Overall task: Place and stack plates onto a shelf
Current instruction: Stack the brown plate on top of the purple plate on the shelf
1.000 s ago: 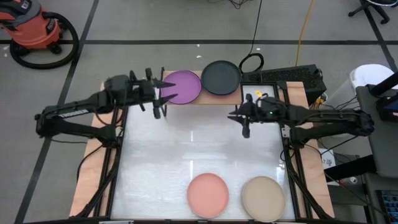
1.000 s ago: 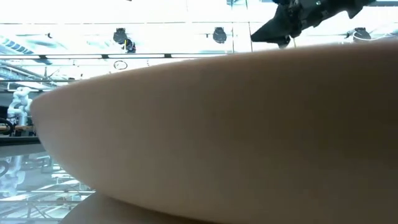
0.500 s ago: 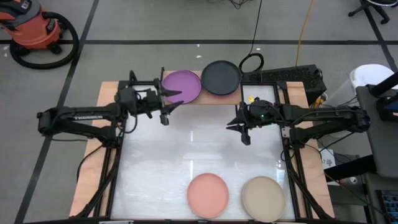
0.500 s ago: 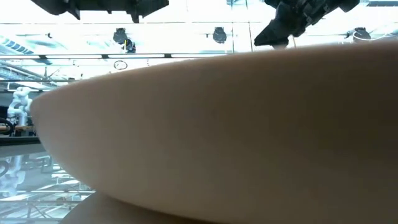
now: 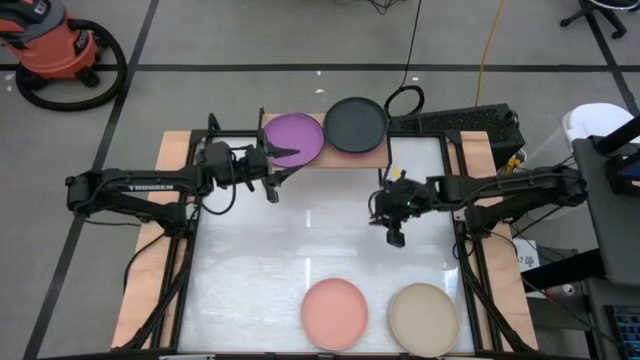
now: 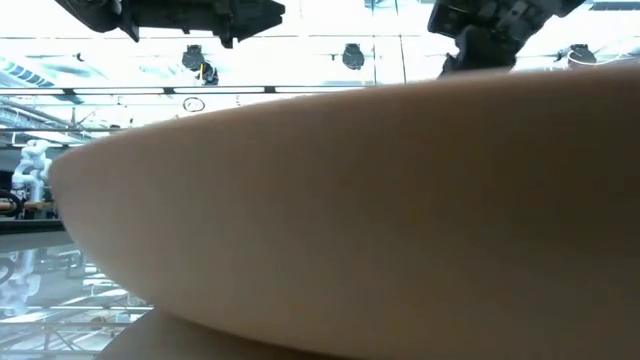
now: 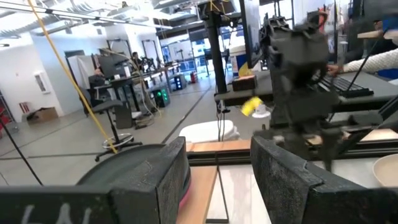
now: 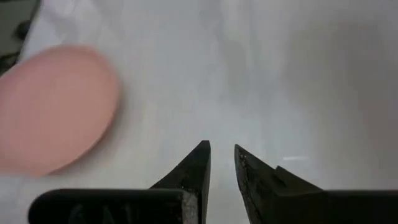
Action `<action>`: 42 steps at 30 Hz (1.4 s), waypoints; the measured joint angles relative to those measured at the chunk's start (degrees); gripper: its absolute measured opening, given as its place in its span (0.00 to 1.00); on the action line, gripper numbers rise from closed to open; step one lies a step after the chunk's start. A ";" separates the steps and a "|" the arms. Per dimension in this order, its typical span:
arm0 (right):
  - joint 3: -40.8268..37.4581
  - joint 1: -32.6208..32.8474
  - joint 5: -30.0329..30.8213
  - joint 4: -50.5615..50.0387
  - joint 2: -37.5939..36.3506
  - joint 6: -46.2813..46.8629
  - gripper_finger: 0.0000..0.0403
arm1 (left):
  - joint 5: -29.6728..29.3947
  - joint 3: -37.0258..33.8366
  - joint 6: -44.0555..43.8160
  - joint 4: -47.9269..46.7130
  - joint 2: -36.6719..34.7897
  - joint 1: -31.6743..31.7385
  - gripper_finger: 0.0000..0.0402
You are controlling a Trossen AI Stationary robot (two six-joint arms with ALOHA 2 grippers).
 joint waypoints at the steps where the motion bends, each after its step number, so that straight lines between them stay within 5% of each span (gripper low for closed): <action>1: -0.21 0.90 -0.89 0.09 0.67 0.51 0.15 | 0.00 0.00 0.00 0.04 -0.01 0.00 0.46; 12: -6.38 10.47 -6.83 0.57 2.65 12.35 0.18 | 0.00 0.01 -0.44 -0.42 0.00 0.00 0.46; 26: -10.86 22.74 -12.48 1.10 2.65 17.29 0.46 | 0.02 0.06 -1.51 -0.63 0.00 0.01 0.46; 42: -17.08 30.69 -6.47 2.18 2.65 24.04 0.40 | 0.02 0.09 -1.62 -1.51 0.00 0.00 0.46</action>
